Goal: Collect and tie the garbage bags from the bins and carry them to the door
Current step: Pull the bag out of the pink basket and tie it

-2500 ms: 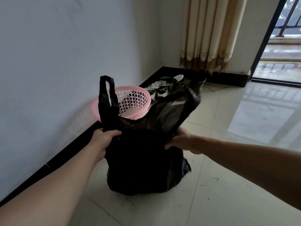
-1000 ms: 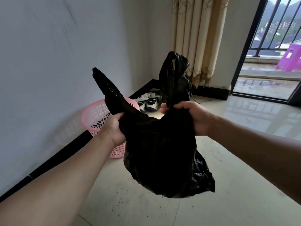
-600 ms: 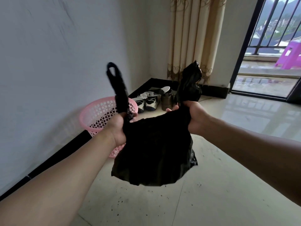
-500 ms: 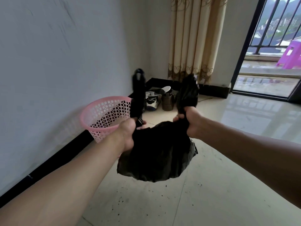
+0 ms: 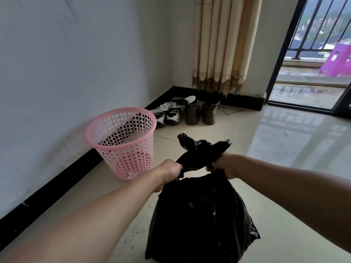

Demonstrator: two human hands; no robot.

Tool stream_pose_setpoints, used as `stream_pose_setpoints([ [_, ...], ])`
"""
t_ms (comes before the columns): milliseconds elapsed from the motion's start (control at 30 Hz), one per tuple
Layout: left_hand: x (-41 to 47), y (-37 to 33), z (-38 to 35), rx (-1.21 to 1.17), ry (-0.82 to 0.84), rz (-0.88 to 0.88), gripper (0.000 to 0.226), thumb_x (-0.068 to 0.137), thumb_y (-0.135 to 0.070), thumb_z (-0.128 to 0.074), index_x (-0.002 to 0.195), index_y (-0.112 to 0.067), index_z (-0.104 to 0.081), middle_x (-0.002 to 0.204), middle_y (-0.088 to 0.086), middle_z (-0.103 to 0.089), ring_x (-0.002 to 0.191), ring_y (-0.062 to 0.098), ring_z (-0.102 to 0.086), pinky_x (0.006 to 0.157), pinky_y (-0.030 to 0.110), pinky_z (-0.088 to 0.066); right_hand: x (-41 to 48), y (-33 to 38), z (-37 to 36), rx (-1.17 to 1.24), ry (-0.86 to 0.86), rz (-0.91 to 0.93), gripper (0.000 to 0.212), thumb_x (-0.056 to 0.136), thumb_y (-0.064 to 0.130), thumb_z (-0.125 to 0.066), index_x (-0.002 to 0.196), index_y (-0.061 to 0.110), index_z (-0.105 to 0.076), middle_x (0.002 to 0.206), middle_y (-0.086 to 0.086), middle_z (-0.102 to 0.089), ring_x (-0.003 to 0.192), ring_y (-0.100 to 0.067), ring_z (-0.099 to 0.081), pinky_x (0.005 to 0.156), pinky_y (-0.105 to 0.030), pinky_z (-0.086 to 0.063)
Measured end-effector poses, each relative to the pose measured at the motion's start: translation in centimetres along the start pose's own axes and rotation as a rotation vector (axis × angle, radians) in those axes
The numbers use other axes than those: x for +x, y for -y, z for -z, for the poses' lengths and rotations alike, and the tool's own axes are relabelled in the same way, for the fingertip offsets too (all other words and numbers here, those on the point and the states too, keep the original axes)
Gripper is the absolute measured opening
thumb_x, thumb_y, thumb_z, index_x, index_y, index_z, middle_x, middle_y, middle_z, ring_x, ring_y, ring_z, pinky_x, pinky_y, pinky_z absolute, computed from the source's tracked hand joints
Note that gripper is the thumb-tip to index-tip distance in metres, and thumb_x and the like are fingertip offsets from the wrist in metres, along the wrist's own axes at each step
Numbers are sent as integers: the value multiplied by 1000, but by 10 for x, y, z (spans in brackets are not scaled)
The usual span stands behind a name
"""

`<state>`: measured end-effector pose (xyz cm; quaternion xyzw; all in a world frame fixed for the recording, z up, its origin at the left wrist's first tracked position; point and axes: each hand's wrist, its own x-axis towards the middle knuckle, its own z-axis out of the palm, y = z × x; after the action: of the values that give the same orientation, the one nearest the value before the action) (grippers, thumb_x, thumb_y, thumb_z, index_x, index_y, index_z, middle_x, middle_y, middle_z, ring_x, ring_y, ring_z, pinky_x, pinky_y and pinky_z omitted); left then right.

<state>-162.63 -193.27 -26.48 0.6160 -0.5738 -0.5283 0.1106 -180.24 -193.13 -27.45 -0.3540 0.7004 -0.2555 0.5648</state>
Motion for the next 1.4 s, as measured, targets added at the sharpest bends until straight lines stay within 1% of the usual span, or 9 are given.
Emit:
stream_pose_setpoints([
  [200,11,10,10,-13,-47,121,36,94,-35,-49,75,-5,-57,65,8,-49,51,20,-44,51,23,-36,-9,2,-3,-151,342,62,24,84,-6,-63,71,13,-55,59,0,-49,45,-9,-41,49,-21,-45],
  [300,16,14,17,30,-76,89,39,93,-38,-52,69,-7,-57,61,7,-50,51,19,-45,51,23,-35,-12,10,0,-55,494,11,22,81,33,-74,91,15,-67,77,0,-54,58,-12,-43,60,-24,-45],
  [400,12,13,20,-1,65,91,23,91,-23,-52,75,-8,-60,51,1,-47,44,15,-42,46,20,-34,-9,13,-3,14,305,-14,50,85,62,-57,95,13,-59,72,-3,-54,53,-13,-42,54,-25,-41],
  [600,5,15,29,-268,522,87,19,88,-34,-60,85,-16,-62,65,-2,-56,59,12,-56,59,22,-50,-4,9,-7,283,-69,20,29,99,33,-50,85,8,-54,57,-2,-47,42,-11,-37,43,-23,-36],
  [767,13,23,34,-236,351,118,32,84,-12,-68,114,-1,-64,73,8,-66,65,19,-65,67,29,-56,-13,19,4,330,359,61,43,100,45,-40,98,14,-69,72,3,-62,50,-10,-45,46,-22,-35],
  [933,15,26,46,-580,341,106,20,91,-6,-52,87,-4,-71,76,11,-71,66,21,-69,69,31,-58,-25,23,5,46,567,63,34,102,28,-39,104,9,-66,100,-10,-71,60,-12,-51,56,-22,-45],
  [1100,12,22,41,-664,208,66,21,91,0,-46,89,-5,-67,75,12,-71,64,22,-70,61,30,-60,-20,23,6,-173,429,135,11,93,5,-53,90,6,-64,75,-5,-64,58,-13,-51,59,-24,-44],
  [1233,9,22,43,-654,290,59,14,88,-3,-49,93,-7,-62,75,6,-67,64,19,-66,62,29,-58,-13,19,6,-496,-30,323,24,80,1,-54,58,10,-51,58,-4,-45,55,-19,-39,55,-29,-31],
  [1400,2,17,41,-437,457,68,13,86,-26,-59,89,-14,-56,63,-3,-53,54,12,-51,56,23,-43,-13,14,2,-705,-329,603,11,82,4,-53,81,14,-56,72,-4,-55,70,-25,-54,56,-27,-38],
])
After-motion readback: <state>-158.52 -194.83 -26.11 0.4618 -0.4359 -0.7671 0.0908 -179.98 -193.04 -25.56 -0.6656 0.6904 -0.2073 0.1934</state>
